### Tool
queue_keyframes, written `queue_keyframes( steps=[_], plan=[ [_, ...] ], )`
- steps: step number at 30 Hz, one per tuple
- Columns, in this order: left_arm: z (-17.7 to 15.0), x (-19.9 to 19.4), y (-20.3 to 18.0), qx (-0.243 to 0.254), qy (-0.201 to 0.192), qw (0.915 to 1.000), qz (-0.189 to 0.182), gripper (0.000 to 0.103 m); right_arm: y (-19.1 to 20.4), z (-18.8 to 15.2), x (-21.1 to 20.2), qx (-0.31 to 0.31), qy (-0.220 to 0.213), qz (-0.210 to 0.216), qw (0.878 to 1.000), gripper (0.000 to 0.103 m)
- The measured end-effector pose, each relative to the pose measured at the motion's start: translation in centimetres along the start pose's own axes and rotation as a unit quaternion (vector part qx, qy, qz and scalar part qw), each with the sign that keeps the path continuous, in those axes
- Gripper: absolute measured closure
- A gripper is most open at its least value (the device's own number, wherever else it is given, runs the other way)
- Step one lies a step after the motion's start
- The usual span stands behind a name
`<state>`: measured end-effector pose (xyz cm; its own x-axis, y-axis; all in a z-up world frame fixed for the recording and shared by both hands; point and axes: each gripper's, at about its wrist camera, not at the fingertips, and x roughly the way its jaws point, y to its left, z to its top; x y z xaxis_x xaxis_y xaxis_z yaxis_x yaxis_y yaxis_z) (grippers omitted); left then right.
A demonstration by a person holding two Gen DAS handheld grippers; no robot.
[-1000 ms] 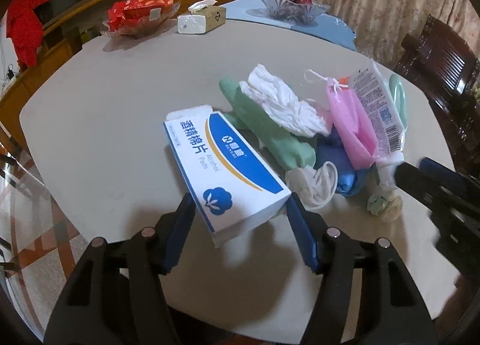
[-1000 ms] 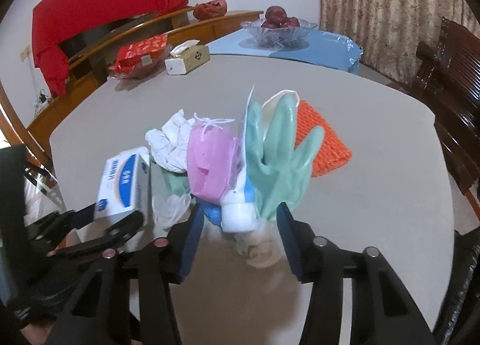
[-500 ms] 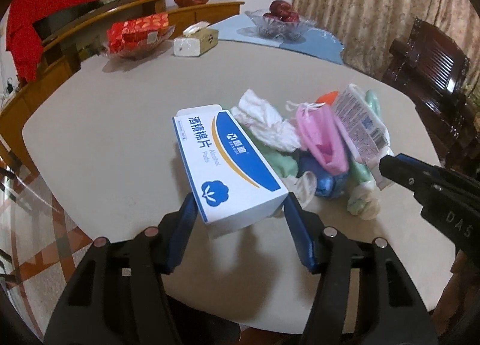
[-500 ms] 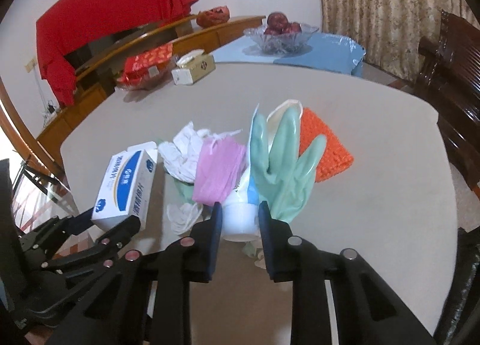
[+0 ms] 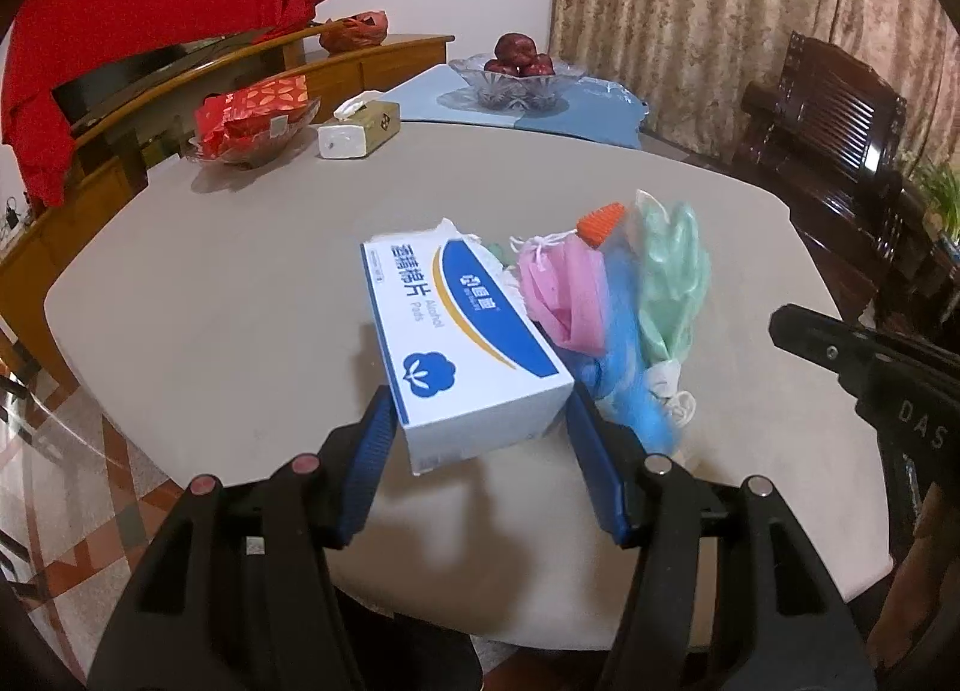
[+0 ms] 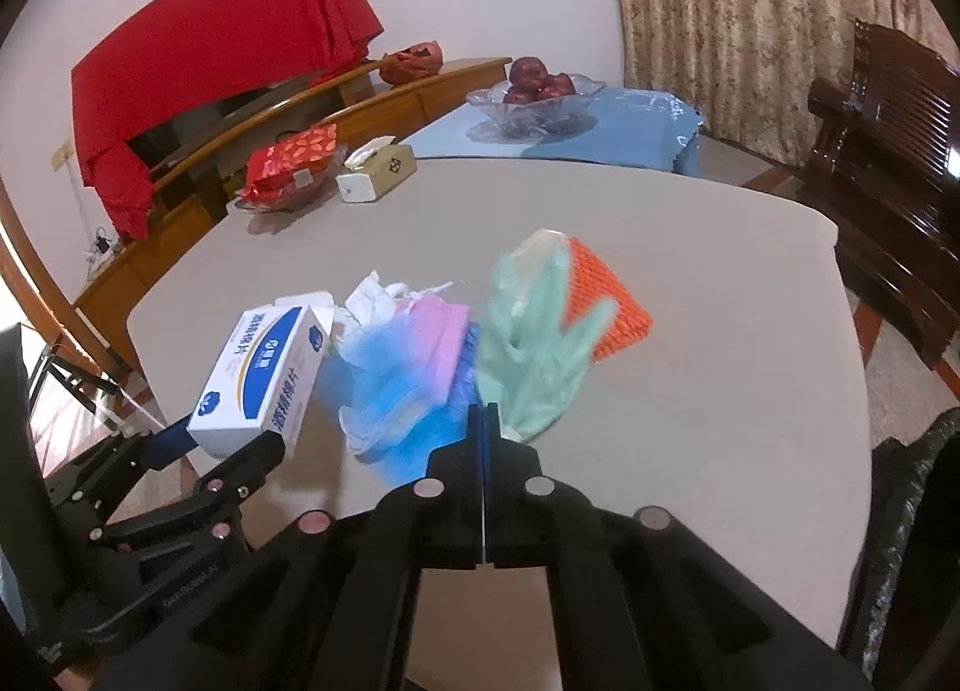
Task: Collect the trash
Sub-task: 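Grasp the blue hand-cream tube by its cap with the right tool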
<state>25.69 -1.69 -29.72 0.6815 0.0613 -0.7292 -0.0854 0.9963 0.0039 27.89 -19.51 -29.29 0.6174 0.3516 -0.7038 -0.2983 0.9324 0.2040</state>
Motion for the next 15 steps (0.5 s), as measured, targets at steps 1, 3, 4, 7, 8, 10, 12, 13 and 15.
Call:
queue_keyframes(
  steps=[1, 3, 4, 7, 8, 10, 12, 13, 15],
  plan=[
    [0.0, 0.1, 0.1, -0.001, 0.001, 1.0000, -0.001, 0.047, -0.2, -0.1, 0.1, 0.002, 0.005, 0.000, 1.000, 0.103],
    [-0.2, 0.2, 0.1, -0.001, 0.004, 1.0000, 0.001, 0.047, -0.4, -0.6, 0.5, 0.005, 0.019, 0.004, 1.000, 0.102],
    [-0.3, 0.3, 0.2, -0.003, 0.005, 1.0000, 0.001, 0.047, -0.4, -0.9, 0.5, 0.005, 0.019, 0.005, 1.000, 0.100],
    [-0.8, 0.7, 0.6, -0.005, 0.010, 0.9999, -0.001, 0.047, 0.3, -1.7, 0.9, -0.001, 0.024, 0.015, 1.000, 0.094],
    [-0.9, 0.9, 0.8, -0.006, 0.014, 0.9999, -0.002, 0.047, 0.7, -2.1, 1.2, -0.001, 0.029, 0.019, 0.999, 0.094],
    [-1.2, 1.1, 1.3, -0.004, 0.017, 0.9998, -0.001, 0.047, 1.4, -2.9, 1.9, -0.007, 0.040, 0.027, 0.999, 0.091],
    [-1.8, 1.3, 1.9, 0.004, 0.021, 0.9998, 0.002, 0.047, 2.3, -3.6, 2.5, -0.013, 0.048, 0.033, 0.998, 0.081],
    [-1.9, 1.4, 2.2, 0.005, 0.024, 0.9997, 0.003, 0.047, 2.6, -3.8, 2.6, -0.015, 0.049, 0.033, 0.998, 0.076],
    [-2.4, 2.3, 3.2, -0.005, 0.042, 0.9991, -0.002, 0.047, 3.0, -4.3, 3.2, -0.017, 0.051, 0.034, 0.998, 0.073]
  ],
)
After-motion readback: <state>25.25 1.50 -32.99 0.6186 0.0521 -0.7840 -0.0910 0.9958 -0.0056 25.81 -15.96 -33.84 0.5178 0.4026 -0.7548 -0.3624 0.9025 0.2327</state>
